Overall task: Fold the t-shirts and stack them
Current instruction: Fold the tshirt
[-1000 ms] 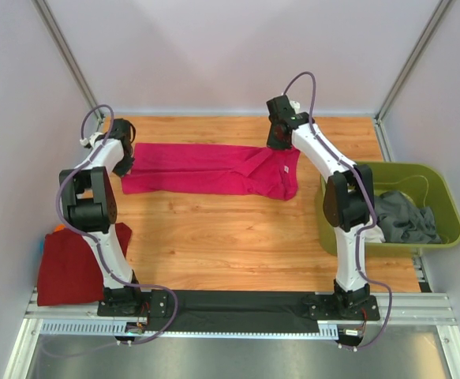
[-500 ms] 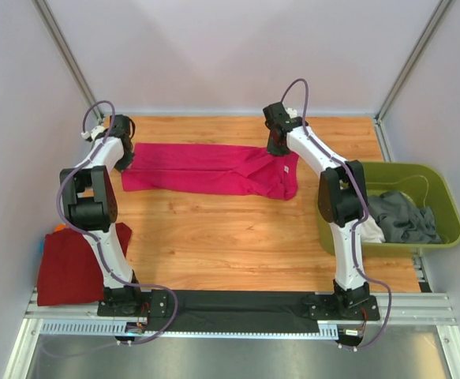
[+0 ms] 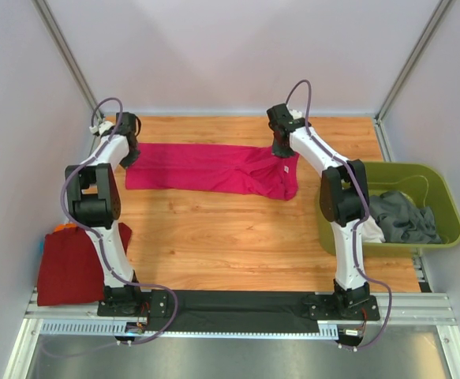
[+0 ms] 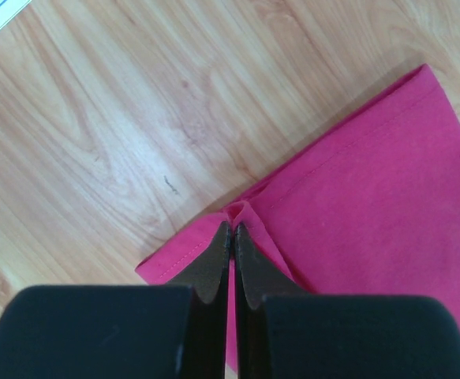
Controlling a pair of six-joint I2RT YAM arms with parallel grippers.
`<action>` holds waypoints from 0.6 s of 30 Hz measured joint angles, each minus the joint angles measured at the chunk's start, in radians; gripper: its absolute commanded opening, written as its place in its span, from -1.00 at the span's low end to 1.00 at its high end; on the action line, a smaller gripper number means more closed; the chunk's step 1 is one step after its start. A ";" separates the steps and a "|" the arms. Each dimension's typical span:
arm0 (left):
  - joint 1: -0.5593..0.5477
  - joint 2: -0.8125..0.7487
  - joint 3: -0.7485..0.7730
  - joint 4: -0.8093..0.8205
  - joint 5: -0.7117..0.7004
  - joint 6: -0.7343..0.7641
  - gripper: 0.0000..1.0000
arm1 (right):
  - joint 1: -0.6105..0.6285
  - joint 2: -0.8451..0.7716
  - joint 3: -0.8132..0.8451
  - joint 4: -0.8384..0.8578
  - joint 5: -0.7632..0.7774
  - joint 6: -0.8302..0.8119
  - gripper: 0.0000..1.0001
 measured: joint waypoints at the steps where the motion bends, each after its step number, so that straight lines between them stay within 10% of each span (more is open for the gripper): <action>1: -0.003 0.005 0.005 0.000 0.000 0.004 -1.00 | -0.001 0.000 0.000 0.003 0.000 -0.002 -0.99; 18: -0.020 0.062 0.073 -0.007 -0.004 0.021 -1.00 | -0.008 0.000 0.009 0.008 0.008 -0.022 -0.99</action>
